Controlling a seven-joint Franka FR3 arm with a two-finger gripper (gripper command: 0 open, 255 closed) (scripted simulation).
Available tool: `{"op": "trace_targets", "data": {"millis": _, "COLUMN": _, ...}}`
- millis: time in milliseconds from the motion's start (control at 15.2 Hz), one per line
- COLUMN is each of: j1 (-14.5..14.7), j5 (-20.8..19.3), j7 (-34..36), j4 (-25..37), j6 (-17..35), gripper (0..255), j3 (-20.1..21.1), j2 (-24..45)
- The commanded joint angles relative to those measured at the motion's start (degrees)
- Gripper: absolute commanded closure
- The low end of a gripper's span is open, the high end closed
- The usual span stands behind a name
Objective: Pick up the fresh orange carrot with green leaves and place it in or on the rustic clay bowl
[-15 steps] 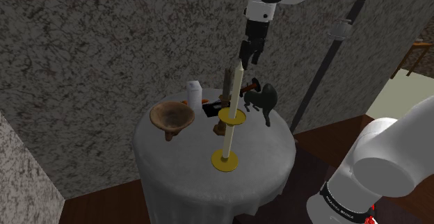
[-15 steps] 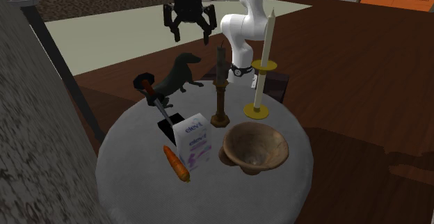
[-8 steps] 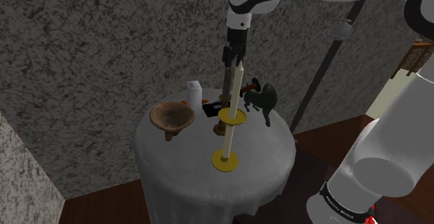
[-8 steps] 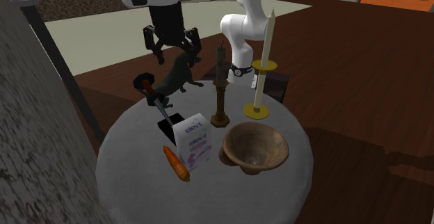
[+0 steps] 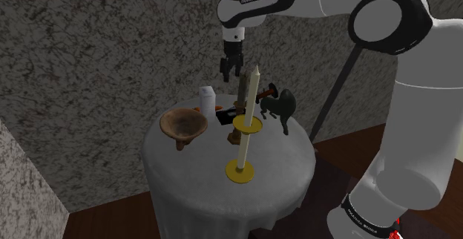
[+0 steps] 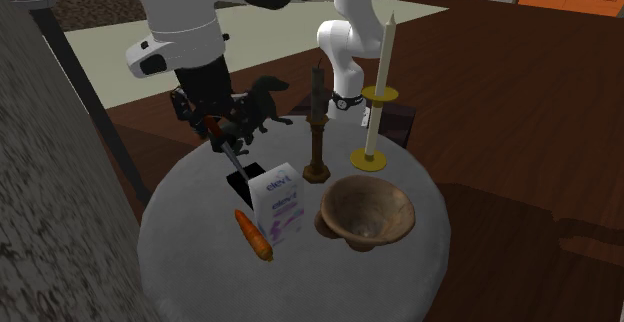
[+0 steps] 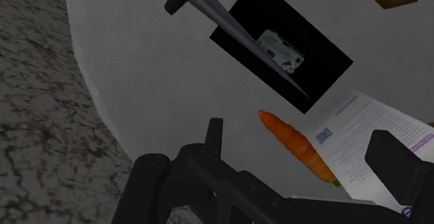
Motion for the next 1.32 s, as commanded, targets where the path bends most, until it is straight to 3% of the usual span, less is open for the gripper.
{"op": "trace_targets", "data": {"millis": 0, "j1": -0.06, "j5": 0.2, "j7": -0.32, "j4": 6.34, "j6": -1.6, "gripper": 0, "j3": 0.16, "j2": 5.57}}
{"op": "trace_targets", "data": {"millis": 132, "j1": -0.16, "j5": 0.28, "j7": -0.54, "j4": 9.7, "j6": -2.49, "gripper": 0, "j3": 0.24, "j2": 8.44}}
{"op": "trace_targets", "data": {"millis": 594, "j1": -0.05, "j5": 0.31, "j7": -0.6, "j4": 3.64, "j6": 3.42, "gripper": 0, "j3": 0.28, "j2": 8.28}}
{"op": "trace_targets", "data": {"millis": 1122, "j1": -0.05, "j5": 0.31, "j7": -0.6, "j4": 3.65, "j6": 3.4, "gripper": 0, "j3": 0.28, "j2": 8.29}}
{"op": "trace_targets", "data": {"millis": 1188, "j1": -0.05, "j5": 0.31, "j7": -0.6, "j4": 3.65, "j6": 3.4, "gripper": 255, "j3": 0.28, "j2": 8.29}}
{"op": "trace_targets", "data": {"millis": 1254, "j1": -0.05, "j5": 0.31, "j7": -0.6, "j4": 3.65, "j6": 3.4, "gripper": 255, "j3": 0.28, "j2": 8.29}}
